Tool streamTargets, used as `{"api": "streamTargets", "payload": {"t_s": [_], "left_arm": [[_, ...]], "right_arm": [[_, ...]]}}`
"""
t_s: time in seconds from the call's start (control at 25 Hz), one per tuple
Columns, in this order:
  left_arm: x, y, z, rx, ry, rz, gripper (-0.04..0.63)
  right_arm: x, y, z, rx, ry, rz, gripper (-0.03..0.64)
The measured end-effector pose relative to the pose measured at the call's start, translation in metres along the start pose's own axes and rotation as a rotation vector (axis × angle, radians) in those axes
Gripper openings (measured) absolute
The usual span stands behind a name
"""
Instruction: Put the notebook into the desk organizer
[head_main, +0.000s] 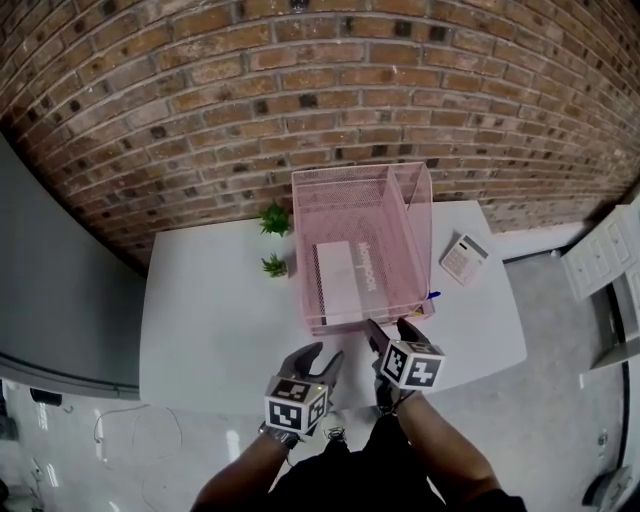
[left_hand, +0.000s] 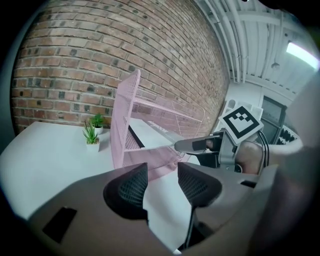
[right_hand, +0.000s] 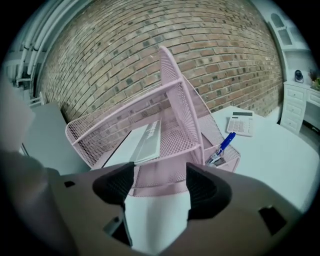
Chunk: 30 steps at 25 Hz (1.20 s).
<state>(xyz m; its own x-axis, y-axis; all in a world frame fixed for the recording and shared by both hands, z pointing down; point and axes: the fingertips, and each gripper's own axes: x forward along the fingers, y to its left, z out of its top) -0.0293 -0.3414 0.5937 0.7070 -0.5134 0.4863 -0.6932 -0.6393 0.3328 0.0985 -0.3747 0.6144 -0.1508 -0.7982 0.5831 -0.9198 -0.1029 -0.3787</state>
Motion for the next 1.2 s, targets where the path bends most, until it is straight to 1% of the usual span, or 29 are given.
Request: {"api": "streamTargets", "payload": {"t_s": [0.24,0.44,0.56,0.76,0.8,0.88,0.92,1.08,1.2], "left_arm": [[-0.003,-0.005,0.003,0.012,-0.006,-0.015,0.189],[-0.012,-0.012,0.012,0.036,-0.036,-0.021,0.178],[-0.022,-0.016,0.019,0.062,-0.065,-0.01,0.153],[-0.04,-0.023,0.034,0.09,-0.146,0.052,0.063],[-0.045,-0.025,0.036,0.094,-0.159,0.065,0.047],[-0.054,-0.035,0.038,0.099,-0.18,0.085,0.02],[-0.059,-0.041,0.038,0.1,-0.188,0.093,0.009],[-0.079,-0.075,0.032,0.106,-0.218,0.137,0.006],[-0.095,-0.11,0.018,0.081,-0.241,0.17,0.006]], "right_arm": [[-0.006,0.002,0.0,-0.003,-0.007,0.022,0.334],[-0.026,0.015,0.01,-0.086,-0.052,0.067,0.323],[-0.046,0.027,0.017,-0.159,-0.095,0.116,0.28],[-0.078,0.043,0.025,-0.304,-0.163,0.186,0.18],[-0.084,0.046,0.026,-0.322,-0.176,0.204,0.144],[-0.101,0.051,0.026,-0.34,-0.196,0.249,0.037],[-0.109,0.052,0.025,-0.344,-0.201,0.273,0.003],[-0.147,0.052,0.019,-0.372,-0.217,0.364,0.003],[-0.188,0.045,0.007,-0.405,-0.221,0.433,0.003]]}}
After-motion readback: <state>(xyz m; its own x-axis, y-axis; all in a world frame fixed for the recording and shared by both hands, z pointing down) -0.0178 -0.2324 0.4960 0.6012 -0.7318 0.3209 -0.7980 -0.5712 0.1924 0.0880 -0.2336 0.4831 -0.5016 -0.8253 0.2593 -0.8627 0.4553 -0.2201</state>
